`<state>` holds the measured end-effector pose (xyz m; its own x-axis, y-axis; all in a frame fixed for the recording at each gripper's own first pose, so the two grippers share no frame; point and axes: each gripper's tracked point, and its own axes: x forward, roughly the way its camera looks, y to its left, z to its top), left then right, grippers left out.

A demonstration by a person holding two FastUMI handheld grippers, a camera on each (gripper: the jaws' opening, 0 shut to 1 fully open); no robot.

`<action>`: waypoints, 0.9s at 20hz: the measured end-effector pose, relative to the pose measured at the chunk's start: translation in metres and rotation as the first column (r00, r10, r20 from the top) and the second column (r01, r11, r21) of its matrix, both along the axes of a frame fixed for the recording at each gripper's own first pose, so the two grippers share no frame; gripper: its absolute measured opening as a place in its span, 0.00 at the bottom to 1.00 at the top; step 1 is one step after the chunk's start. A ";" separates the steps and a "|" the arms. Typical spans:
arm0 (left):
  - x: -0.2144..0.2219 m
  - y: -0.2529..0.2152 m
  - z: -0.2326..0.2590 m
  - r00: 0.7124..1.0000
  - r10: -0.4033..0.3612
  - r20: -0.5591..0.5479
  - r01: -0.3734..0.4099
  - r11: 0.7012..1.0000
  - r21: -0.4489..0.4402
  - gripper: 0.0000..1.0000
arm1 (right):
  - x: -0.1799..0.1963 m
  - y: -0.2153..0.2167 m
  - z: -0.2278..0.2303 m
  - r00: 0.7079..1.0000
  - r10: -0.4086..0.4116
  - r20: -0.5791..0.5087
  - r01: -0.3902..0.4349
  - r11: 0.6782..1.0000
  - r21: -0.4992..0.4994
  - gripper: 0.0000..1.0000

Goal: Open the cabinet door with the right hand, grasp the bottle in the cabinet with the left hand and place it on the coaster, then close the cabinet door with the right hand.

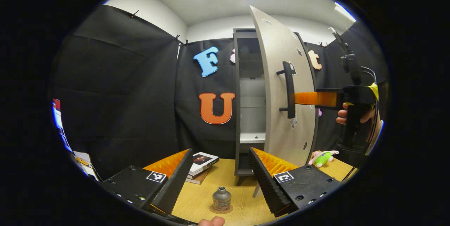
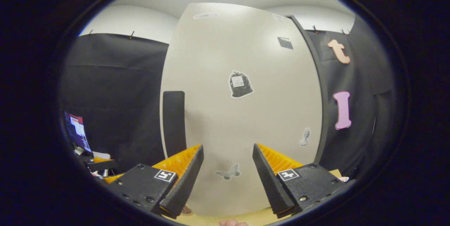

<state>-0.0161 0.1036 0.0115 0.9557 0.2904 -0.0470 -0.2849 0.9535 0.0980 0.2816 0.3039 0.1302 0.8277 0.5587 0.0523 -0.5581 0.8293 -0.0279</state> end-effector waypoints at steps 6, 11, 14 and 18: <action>-0.005 0.011 -0.001 0.999 0.032 0.009 -0.032 0.999 -0.022 0.95 | 0.046 0.030 -0.018 0.999 -0.050 0.002 0.050 0.999 -0.020 0.91; -0.006 0.012 -0.001 0.999 0.033 0.009 -0.033 0.999 -0.040 0.95 | 0.045 0.022 -0.020 0.998 -0.062 0.018 0.062 0.998 -0.010 0.91; -0.007 0.010 -0.003 1.000 0.026 0.007 -0.026 0.999 -0.036 0.95 | 0.032 -0.004 -0.020 0.996 -0.090 0.011 0.090 0.996 -0.005 0.92; -0.006 0.003 -0.008 1.000 0.000 -0.006 0.000 0.999 -0.047 0.95 | 0.001 -0.057 -0.017 0.979 -0.203 0.028 0.204 0.979 -0.014 0.92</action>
